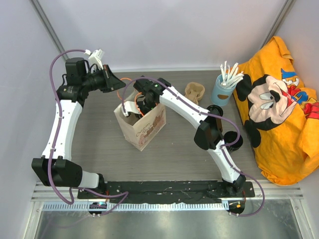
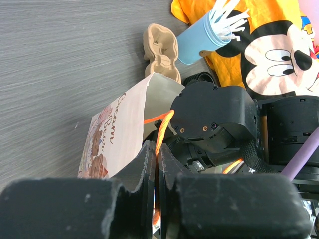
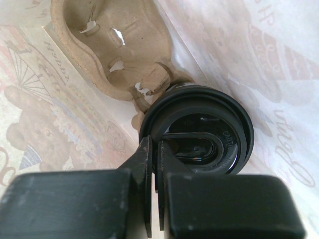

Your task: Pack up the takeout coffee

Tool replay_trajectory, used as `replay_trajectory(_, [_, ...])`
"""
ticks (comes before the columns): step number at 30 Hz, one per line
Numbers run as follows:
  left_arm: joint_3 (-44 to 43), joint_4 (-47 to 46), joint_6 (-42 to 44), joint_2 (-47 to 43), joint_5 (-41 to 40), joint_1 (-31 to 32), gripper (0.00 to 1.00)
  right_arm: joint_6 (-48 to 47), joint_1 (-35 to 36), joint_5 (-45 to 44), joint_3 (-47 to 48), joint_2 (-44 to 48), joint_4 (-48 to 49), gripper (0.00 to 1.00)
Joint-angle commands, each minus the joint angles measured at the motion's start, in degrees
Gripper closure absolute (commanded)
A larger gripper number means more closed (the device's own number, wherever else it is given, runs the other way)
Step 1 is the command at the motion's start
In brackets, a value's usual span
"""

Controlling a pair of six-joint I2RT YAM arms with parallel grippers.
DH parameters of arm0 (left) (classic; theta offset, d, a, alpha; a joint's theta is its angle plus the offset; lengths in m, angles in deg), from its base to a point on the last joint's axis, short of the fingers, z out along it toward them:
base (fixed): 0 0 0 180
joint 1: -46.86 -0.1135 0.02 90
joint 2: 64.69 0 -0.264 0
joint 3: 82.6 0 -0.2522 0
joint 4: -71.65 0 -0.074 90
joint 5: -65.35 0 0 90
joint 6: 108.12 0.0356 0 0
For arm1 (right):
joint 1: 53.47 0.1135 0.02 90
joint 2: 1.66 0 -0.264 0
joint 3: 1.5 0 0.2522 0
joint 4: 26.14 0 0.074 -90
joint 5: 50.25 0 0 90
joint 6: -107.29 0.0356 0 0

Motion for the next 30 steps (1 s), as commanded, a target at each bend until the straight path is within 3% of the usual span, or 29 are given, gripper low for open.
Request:
replay_trajectory(1, [-2.19,-0.14,0.88,0.02,0.07,0.00,0.92,0.07,-0.17,0.89,-0.55,-0.32,-2.02,0.99])
replay_trajectory(30, [-2.10,0.30,1.41,-0.16,-0.01,0.00,0.92,1.57,-3.25,3.26,-1.95,0.56,0.79,0.99])
